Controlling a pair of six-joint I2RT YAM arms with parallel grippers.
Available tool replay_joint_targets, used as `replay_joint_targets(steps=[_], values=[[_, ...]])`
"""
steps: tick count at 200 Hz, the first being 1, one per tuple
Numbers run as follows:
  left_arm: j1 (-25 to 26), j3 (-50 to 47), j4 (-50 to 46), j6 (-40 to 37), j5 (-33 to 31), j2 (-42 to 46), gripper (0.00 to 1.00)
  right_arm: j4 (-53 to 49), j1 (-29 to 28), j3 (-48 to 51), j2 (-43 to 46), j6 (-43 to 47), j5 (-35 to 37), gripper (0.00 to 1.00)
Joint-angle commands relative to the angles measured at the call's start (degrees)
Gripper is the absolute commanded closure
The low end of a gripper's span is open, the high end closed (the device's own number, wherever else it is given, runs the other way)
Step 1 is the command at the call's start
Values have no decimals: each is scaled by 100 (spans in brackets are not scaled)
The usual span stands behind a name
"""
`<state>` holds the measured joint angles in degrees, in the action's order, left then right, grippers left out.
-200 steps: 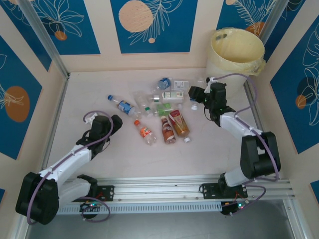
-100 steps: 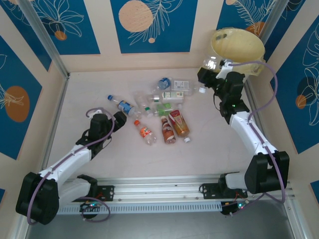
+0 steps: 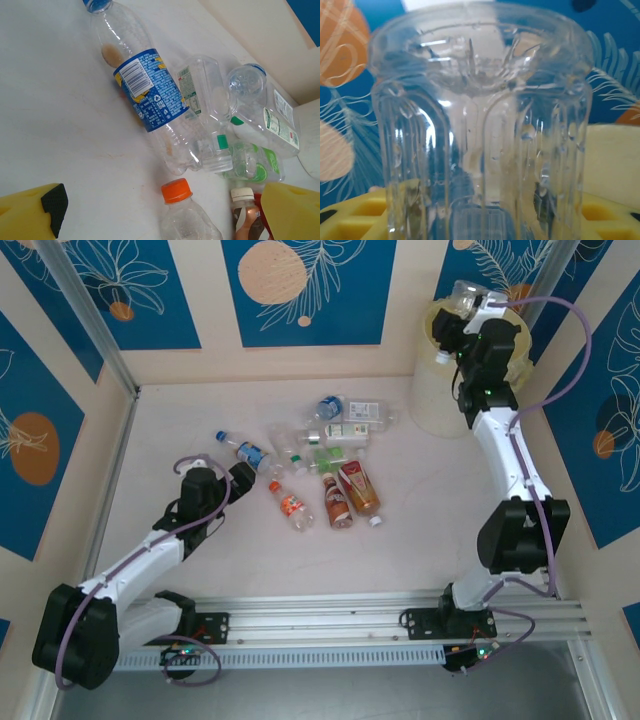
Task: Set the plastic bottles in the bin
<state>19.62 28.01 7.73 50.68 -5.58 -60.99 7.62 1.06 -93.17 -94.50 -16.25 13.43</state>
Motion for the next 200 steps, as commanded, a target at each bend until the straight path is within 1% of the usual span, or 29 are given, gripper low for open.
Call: replay_joint_targets(steps=[1,27,52,70,84,97,124,166,200], values=[[-80,-123,-17,21,-83,177,0,-119,239,-550,-338,117,637,71],[-85,-194,-43,30,-194,261,0,-348,280,-923,-796,158,696,71],[-90,-194,-41,28,-215,289,0,-237,281,-1195,-1268,296,1117,70],[-87,-185,-52,39,-206,278,0,-45,358,-1274,-1492,139,1047,70],[-85,-183,-60,43,-181,274,0,178,373,-1371,-1670,216,1133,70],[-90,-192,-69,63,-172,256,0,160,382,-1563,-1840,298,1180,69],[-89,-208,-87,105,-186,237,0,-553,386,-2141,-2197,526,1089,66],[-93,-233,-52,130,-215,150,0,-1769,547,-2851,-2743,530,1443,60],[-98,-169,-7,153,-164,-17,0,-1849,622,-3456,-3230,846,1859,56]])
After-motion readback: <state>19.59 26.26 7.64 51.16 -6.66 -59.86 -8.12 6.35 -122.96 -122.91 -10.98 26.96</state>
